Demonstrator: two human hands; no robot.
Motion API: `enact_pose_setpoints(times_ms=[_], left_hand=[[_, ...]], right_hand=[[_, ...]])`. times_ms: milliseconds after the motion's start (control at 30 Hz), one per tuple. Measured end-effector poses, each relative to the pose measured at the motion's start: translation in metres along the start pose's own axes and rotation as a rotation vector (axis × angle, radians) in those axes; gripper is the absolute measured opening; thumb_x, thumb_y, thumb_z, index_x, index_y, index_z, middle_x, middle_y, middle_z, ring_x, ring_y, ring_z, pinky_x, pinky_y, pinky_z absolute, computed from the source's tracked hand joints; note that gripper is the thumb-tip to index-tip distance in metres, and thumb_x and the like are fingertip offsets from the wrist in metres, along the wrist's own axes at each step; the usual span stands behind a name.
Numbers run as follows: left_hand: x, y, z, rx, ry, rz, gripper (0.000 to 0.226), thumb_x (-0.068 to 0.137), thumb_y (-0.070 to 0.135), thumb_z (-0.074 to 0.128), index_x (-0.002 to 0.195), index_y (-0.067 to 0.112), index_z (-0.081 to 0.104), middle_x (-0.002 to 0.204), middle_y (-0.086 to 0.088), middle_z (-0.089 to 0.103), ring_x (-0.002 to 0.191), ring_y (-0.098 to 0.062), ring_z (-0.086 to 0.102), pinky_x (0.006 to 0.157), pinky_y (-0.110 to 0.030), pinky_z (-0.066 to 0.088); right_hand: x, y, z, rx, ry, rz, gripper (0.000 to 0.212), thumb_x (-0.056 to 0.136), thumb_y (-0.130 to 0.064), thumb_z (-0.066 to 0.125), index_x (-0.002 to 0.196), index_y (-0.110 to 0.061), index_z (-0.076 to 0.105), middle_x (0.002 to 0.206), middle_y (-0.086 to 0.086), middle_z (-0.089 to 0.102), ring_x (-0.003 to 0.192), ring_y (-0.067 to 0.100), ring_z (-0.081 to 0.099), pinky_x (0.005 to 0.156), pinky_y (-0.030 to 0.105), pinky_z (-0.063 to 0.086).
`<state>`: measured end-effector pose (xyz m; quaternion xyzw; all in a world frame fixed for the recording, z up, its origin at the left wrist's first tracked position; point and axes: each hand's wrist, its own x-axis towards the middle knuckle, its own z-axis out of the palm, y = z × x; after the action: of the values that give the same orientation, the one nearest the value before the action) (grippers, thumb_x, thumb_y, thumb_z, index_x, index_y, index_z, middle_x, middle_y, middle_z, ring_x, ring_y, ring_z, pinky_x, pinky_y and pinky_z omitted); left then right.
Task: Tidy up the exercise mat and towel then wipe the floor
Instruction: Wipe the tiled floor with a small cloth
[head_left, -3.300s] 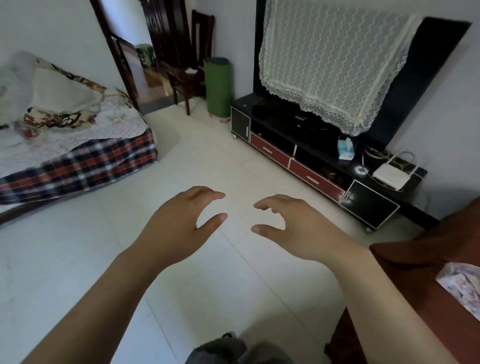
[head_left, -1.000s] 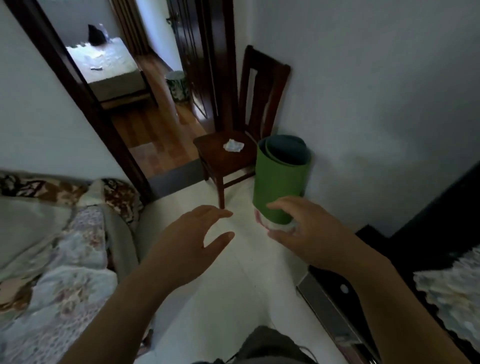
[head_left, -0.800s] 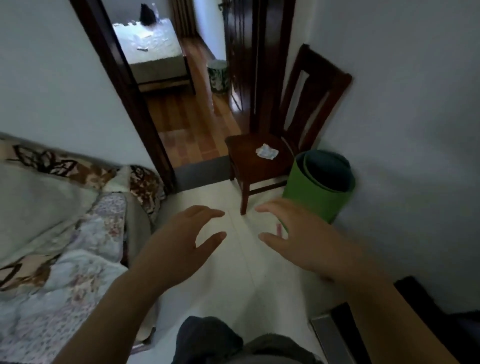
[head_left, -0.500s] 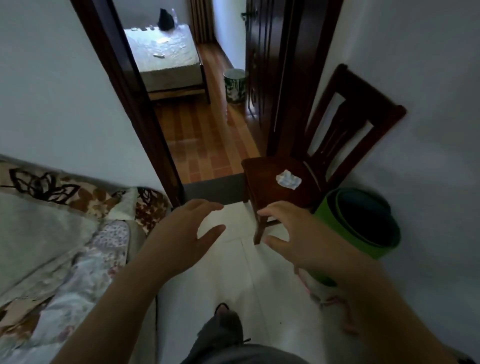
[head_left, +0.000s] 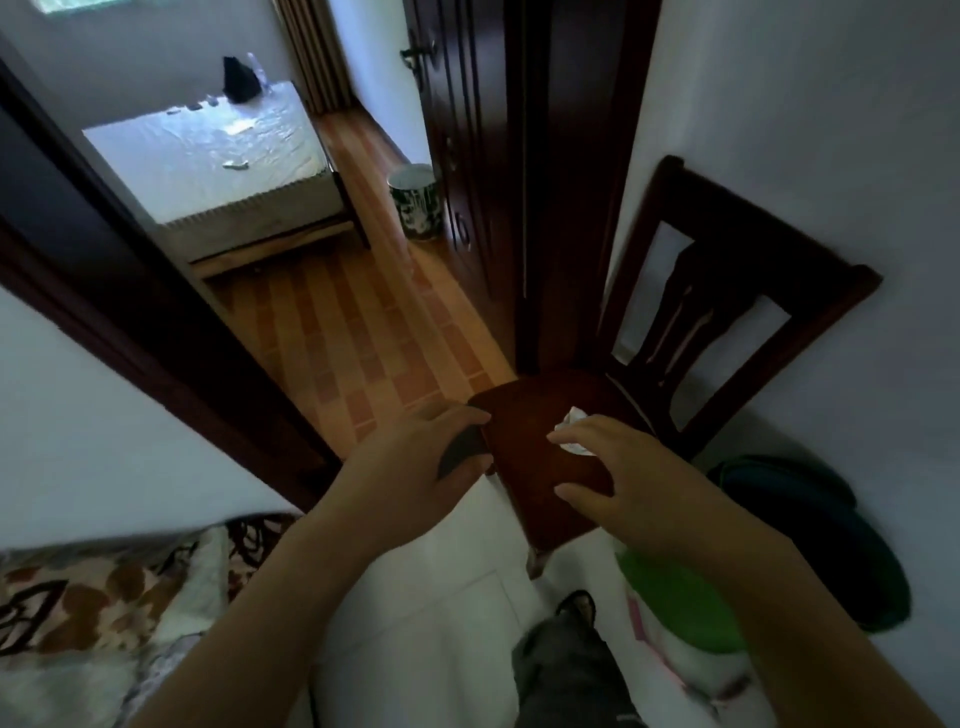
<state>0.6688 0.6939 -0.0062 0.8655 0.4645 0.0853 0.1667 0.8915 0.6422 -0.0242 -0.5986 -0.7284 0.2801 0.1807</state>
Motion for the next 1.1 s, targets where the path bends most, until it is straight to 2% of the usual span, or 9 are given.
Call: enact_pose_setpoints(times_ms=[133,233,367,533,733,867,967,1100], left_hand=[[0.085,-0.017,0.011,0.034,-0.045,-0.01,0.046,0.09,0.05,0.045,0.133,0.037,0.04,0.131,0.015,0.046,0.111,-0.006,0.049,0.085,-0.017,0.038],[0.14,-0.029,0.016,0.035,-0.113,-0.01,0.044,0.089,0.051,0.045,0.132,0.038,0.041,0.129,0.015,0.047,0.112,-0.006,0.049,0.089,-0.021,0.042],[0.213,-0.039,0.025,0.025,-0.172,0.02,0.044,0.089,0.052,0.043,0.131,0.038,0.042,0.129,0.016,0.047,0.108,-0.005,0.05,0.087,-0.025,0.047],[0.285,-0.043,0.04,0.02,-0.305,0.106,0.045,0.092,0.049,0.043,0.135,0.036,0.039,0.133,0.017,0.043,0.107,-0.002,0.05,0.084,-0.016,0.037],[0.375,-0.064,0.064,0.016,-0.498,0.263,0.045,0.093,0.045,0.044,0.136,0.034,0.039,0.136,0.014,0.041,0.116,-0.002,0.043,0.091,-0.017,0.034],[0.433,-0.077,0.086,0.04,-0.638,0.4,0.045,0.092,0.046,0.045,0.135,0.034,0.038,0.138,0.011,0.042,0.118,-0.002,0.043,0.096,-0.023,0.037],[0.47,-0.088,0.105,0.079,-0.701,0.501,0.047,0.092,0.046,0.046,0.136,0.034,0.037,0.14,0.011,0.04,0.121,-0.003,0.042,0.097,-0.022,0.035],[0.515,-0.103,0.146,0.142,-0.711,0.643,0.051,0.092,0.05,0.042,0.139,0.034,0.033,0.144,0.012,0.035,0.128,-0.005,0.037,0.1,-0.021,0.03]], right_hand=[[0.069,0.051,-0.021,0.051,0.006,0.037,0.048,0.087,-0.034,0.061,0.132,-0.027,0.045,0.132,-0.011,0.046,0.118,0.004,0.044,0.099,0.023,0.037],[0.107,0.089,-0.039,0.077,0.006,0.101,0.048,0.086,-0.036,0.062,0.13,-0.028,0.046,0.129,-0.012,0.047,0.114,0.006,0.048,0.099,0.029,0.042],[0.148,0.138,-0.057,0.075,-0.022,0.162,0.046,0.086,-0.036,0.062,0.129,-0.025,0.049,0.127,-0.011,0.048,0.112,0.007,0.05,0.096,0.029,0.043],[0.184,0.186,-0.069,0.095,-0.011,0.283,0.046,0.088,-0.037,0.059,0.13,-0.023,0.047,0.13,-0.008,0.047,0.112,0.007,0.047,0.095,0.024,0.04],[0.213,0.224,-0.06,0.141,0.029,0.514,0.047,0.089,-0.031,0.057,0.133,-0.02,0.044,0.135,-0.004,0.044,0.117,0.011,0.046,0.095,0.023,0.038],[0.228,0.242,-0.043,0.165,0.117,0.693,0.048,0.09,-0.031,0.056,0.134,-0.02,0.043,0.138,-0.004,0.043,0.12,0.011,0.044,0.093,0.019,0.033],[0.245,0.257,-0.02,0.228,0.229,0.804,0.046,0.088,-0.034,0.056,0.131,-0.019,0.047,0.133,-0.004,0.047,0.116,0.01,0.048,0.087,0.017,0.034],[0.275,0.287,0.035,0.291,0.391,0.886,0.045,0.087,-0.037,0.054,0.13,-0.023,0.048,0.135,-0.006,0.043,0.12,0.009,0.044,0.095,0.022,0.037]])
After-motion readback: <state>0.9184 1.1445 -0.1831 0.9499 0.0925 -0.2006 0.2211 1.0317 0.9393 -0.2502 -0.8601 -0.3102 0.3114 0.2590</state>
